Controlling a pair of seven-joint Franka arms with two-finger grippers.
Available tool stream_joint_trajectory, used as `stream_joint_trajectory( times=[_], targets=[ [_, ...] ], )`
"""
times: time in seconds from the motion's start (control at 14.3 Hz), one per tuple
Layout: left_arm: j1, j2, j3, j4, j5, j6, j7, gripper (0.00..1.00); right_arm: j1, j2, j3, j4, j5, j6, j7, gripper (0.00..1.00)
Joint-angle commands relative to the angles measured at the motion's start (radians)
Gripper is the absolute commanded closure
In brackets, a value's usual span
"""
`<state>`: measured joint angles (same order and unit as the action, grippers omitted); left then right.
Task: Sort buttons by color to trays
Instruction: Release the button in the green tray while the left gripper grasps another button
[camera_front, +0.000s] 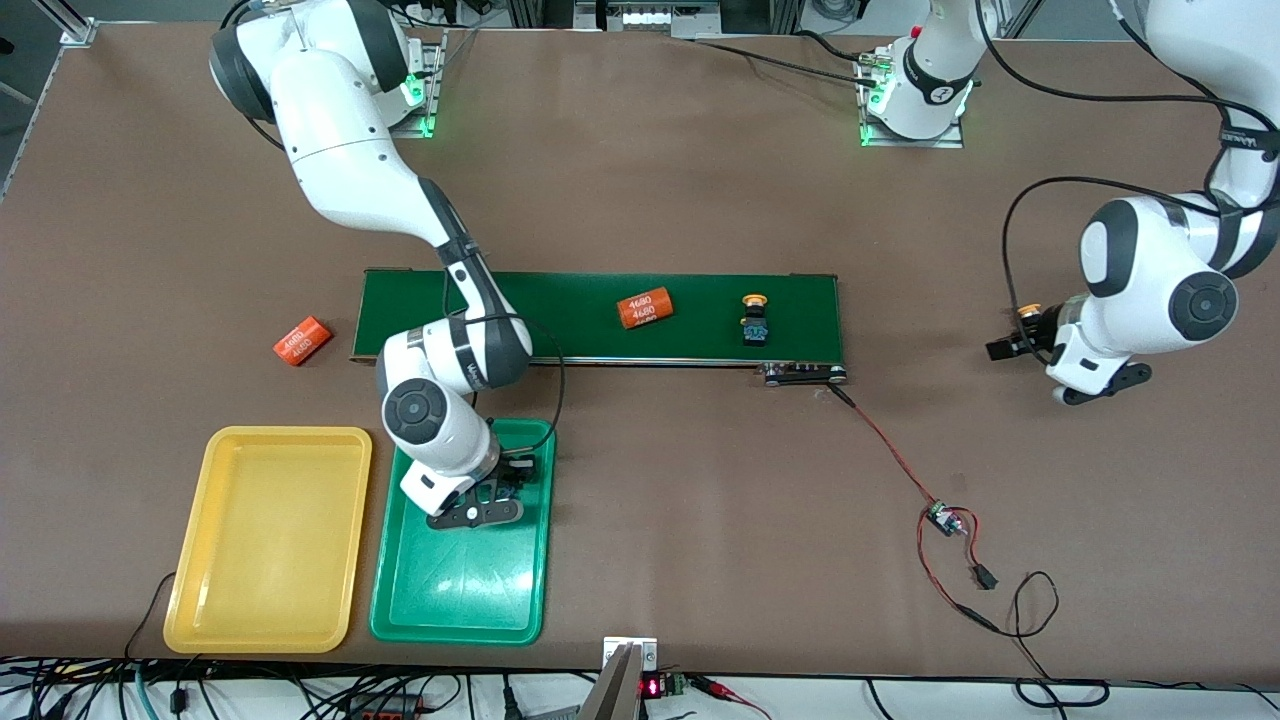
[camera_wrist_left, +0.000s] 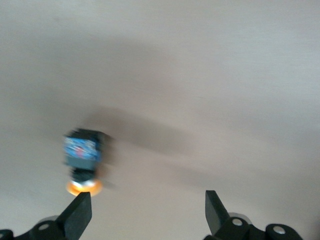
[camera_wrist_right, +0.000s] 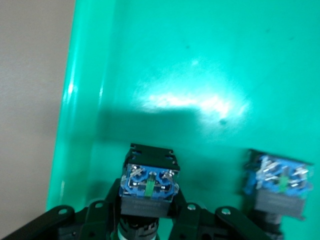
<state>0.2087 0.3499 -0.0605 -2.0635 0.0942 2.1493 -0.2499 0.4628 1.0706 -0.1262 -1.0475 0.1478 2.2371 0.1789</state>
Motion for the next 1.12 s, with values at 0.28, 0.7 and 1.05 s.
stream_joint_trajectory(
  times=[0.28,0.7,1.05],
  targets=[
    [0.051,0.086,0.065,-0.027,0.036,0.058,0.291,0.0,-0.024,0.014,0.02,0.034,0.013,0.002,-0.039,1.0],
    [0.051,0.127,0.099,-0.092,0.036,0.212,0.322,0.67,-0.038,0.014,0.023,0.018,0.015,-0.004,0.037,0.88],
    [0.041,0.038,0.087,-0.069,0.021,0.097,0.317,1.0,-0.026,-0.027,0.019,0.017,0.016,-0.06,0.076,0.0]
  ],
)
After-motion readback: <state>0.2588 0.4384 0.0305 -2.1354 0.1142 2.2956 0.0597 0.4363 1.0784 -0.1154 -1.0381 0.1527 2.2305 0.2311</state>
